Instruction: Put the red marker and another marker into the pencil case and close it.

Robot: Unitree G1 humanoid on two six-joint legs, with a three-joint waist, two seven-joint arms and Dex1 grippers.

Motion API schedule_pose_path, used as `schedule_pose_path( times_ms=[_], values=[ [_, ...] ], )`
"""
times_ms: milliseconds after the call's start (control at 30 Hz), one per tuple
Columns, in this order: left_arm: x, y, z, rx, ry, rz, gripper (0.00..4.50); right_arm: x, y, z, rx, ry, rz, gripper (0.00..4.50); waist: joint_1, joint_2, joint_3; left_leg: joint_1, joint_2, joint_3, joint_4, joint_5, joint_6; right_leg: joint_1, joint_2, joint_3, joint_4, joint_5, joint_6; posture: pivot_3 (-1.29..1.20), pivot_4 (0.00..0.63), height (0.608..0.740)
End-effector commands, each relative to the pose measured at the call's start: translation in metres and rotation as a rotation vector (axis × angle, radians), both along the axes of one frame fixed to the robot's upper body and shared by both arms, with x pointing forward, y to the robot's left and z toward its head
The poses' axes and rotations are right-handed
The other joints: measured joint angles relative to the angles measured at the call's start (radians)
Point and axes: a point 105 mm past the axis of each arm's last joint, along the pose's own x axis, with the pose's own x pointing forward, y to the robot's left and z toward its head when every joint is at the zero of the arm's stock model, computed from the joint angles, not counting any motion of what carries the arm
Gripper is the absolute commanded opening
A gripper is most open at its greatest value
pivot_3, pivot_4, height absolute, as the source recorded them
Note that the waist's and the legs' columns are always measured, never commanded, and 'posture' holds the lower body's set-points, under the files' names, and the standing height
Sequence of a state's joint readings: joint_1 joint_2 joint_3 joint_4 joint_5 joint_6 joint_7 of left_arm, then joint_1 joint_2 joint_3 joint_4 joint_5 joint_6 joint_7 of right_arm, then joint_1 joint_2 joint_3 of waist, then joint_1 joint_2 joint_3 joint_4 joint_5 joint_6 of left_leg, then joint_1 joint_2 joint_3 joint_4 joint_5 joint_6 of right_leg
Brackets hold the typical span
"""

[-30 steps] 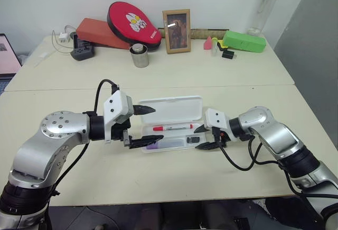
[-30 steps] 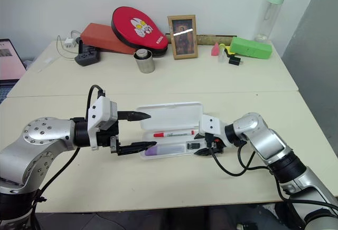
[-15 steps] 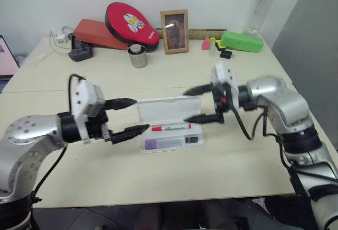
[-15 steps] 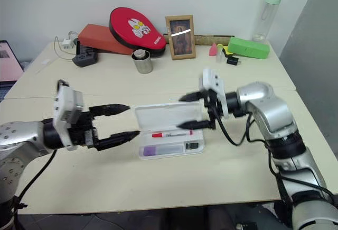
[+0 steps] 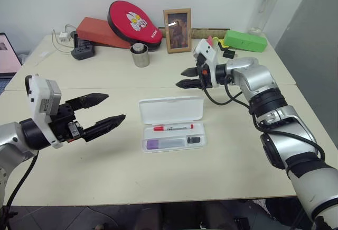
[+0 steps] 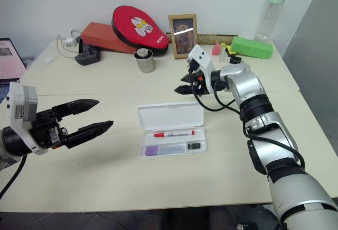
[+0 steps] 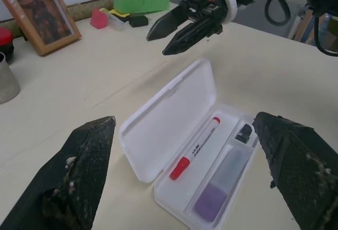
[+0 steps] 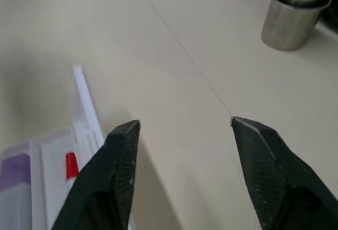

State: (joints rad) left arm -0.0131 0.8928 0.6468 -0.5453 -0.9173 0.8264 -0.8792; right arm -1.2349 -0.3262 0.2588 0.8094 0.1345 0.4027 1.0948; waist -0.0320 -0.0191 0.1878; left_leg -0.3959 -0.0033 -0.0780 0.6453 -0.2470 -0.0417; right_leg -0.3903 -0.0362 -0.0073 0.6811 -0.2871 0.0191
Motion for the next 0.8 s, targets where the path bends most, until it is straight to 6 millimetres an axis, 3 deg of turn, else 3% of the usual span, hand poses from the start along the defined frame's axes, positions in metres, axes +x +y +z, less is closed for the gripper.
schedule_pose_path(
  times_ms=[33, 267, 600, 800],
  values=[
    [-0.008, -0.003, 0.012, -0.009, -0.052, -0.007, 4.5, -0.001, 0.009, 0.02, -0.02, -0.076, 0.057, 1.82, 0.0, 0.0, 0.0, 0.0, 0.0, 0.0, 0.0, 0.0, 0.0, 0.0, 0.0, 0.0, 0.0, 0.0, 0.0, 0.0, 0.15, 0.74],
    [-0.009, -0.007, 0.01, -0.017, -0.046, -0.007, 4.5, 0.001, 0.014, 0.014, -0.064, -0.085, 0.076, 0.03, -0.001, 0.0, 0.0, 0.001, 0.001, 0.0, 0.0, 0.0, 0.0, 0.0, 0.0, 0.0, 0.0, 0.0, 0.0, 0.0, 0.15, 0.74],
    [-0.01, -0.013, 0.015, -0.034, -0.062, -0.021, 4.5, -0.01, 0.015, -0.005, -0.156, -0.083, 0.164, 0.03, 0.0, 0.0, 0.0, 0.001, 0.001, 0.0, 0.0, 0.0, 0.0, 0.0, 0.0, 0.0, 0.0, 0.0, 0.0, 0.0, 0.15, 0.74],
    [-0.009, -0.015, 0.014, -0.026, -0.052, -0.033, 4.5, -0.034, 0.013, -0.014, -0.186, -0.063, 0.287, 0.03, 0.0, 0.0, 0.0, 0.001, 0.001, -0.002, 0.0, 0.0, 0.0, 0.0, 0.0, 0.0, 0.0, 0.0, 0.0, 0.0, 0.15, 0.74]
  ],
)
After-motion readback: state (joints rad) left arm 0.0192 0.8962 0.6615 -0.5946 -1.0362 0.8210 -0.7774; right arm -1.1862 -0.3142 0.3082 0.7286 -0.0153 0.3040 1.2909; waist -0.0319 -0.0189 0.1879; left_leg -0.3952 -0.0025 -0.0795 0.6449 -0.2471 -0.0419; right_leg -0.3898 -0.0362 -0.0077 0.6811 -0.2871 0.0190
